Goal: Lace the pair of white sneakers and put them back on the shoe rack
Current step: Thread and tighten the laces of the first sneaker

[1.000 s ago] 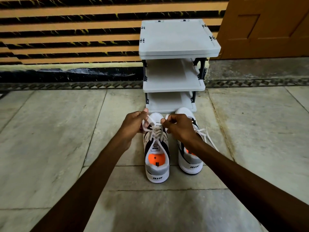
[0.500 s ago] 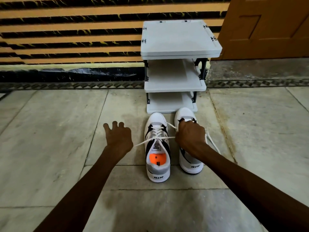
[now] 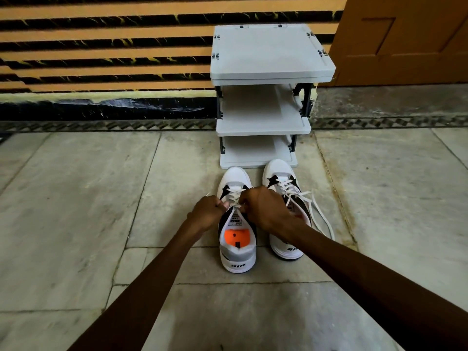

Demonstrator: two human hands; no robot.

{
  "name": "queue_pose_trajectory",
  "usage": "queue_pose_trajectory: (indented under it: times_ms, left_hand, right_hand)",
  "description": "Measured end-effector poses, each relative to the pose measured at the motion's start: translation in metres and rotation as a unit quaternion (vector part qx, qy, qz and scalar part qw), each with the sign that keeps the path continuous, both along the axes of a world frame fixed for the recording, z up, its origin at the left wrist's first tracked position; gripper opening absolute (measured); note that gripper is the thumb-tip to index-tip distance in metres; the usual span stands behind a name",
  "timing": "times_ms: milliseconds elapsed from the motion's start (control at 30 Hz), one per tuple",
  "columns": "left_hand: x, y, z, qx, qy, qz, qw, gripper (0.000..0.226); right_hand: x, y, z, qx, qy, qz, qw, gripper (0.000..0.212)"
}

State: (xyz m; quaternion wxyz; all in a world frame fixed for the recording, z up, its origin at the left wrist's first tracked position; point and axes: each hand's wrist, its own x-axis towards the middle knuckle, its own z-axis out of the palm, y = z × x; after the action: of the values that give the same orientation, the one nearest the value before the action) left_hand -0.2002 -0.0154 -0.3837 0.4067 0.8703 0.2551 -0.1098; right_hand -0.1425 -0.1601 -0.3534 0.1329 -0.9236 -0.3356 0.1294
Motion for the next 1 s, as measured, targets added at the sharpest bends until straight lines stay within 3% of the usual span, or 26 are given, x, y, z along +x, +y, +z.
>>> queue_pose_trajectory:
  times_ms: [67,133,300,433,567,633,700,767,900,1000]
  left_hand:
    - [0.002,-0.005,-0.002,0.032,0.007,-0.001,0.999,0.039]
    - [0.003,-0.010,-0.002,0.134,0.010,0.005,0.991,0.032]
    - [-0.006,-0.014,0.002,0.360,-0.033,-0.073,0.929,0.019]
    - [-0.011,-0.016,0.002,0.392,-0.011,-0.111,0.913,0.028]
    - [-0.013,-0.011,0.015,0.399,0.005,-0.131,0.908,0.016]
    - [-0.010,0.004,0.018,0.313,0.033,-0.103,0.943,0.024]
    - [-0.007,0.017,0.022,0.075,0.029,-0.054,0.995,0.034]
    - [-0.010,0.021,0.030,-0.133,-0.038,-0.015,0.990,0.030]
    - [-0.014,0.020,0.040,-0.218,-0.117,0.014,0.969,0.015]
    - [-0.014,0.015,0.036,-0.279,-0.170,0.066,0.943,0.019]
  right_hand:
    - [0.001,0.001,0.002,0.011,0.007,-0.004,1.000,0.024]
    - [0.000,0.001,0.003,0.010,0.001,-0.009,1.000,0.022]
    - [-0.004,-0.004,0.009,-0.041,-0.048,-0.023,0.998,0.021]
    - [-0.006,-0.004,0.010,-0.068,-0.051,-0.030,0.996,0.022]
    - [0.001,-0.007,0.012,-0.061,0.014,-0.021,0.998,0.025]
    - [0.009,-0.012,0.014,-0.040,0.076,-0.010,0.996,0.023]
    - [0.015,-0.019,0.018,0.008,0.159,-0.008,0.987,0.019]
    - [0.017,-0.024,0.025,0.117,0.273,-0.053,0.953,0.017]
    - [0.019,-0.023,0.033,0.310,0.381,-0.134,0.861,0.019]
    - [0.020,-0.020,0.029,0.363,0.431,-0.173,0.808,0.027]
